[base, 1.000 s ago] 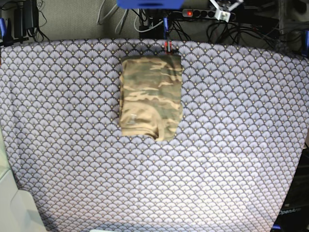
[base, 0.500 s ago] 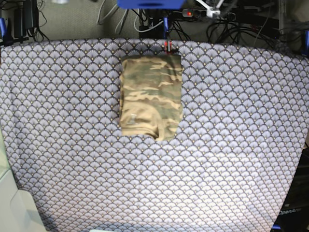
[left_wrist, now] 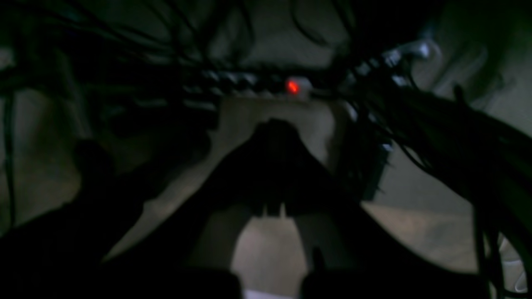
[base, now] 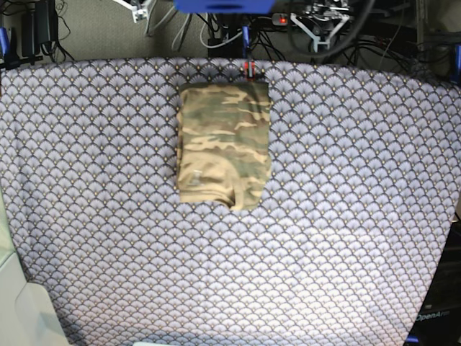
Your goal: Fold the T-shirt properly
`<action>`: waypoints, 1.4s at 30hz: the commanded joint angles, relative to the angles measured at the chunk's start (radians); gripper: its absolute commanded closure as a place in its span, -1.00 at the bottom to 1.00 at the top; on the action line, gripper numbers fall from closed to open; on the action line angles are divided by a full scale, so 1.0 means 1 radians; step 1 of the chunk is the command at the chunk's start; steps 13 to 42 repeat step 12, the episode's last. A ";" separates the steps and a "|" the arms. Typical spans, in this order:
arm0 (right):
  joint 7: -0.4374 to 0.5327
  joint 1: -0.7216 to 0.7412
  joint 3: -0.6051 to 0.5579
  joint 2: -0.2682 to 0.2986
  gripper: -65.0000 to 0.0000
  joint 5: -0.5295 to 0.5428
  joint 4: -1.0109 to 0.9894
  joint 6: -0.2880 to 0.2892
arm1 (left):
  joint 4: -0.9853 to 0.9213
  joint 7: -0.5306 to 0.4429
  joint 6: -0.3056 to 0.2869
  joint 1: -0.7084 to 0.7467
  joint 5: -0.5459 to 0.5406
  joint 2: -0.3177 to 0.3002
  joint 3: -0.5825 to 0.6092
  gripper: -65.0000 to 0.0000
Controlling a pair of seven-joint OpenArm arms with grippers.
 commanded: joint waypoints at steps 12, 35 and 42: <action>0.020 -0.010 0.002 0.015 1.00 0.006 0.002 -0.104 | 0.004 0.016 0.065 -0.041 -0.003 -0.017 -0.001 1.00; 0.020 -0.010 0.002 0.015 1.00 0.006 0.002 -0.104 | 0.004 0.016 0.065 -0.041 -0.003 -0.017 -0.001 1.00; 0.020 -0.010 0.002 0.015 1.00 0.006 0.002 -0.104 | 0.004 0.016 0.065 -0.041 -0.003 -0.017 -0.001 1.00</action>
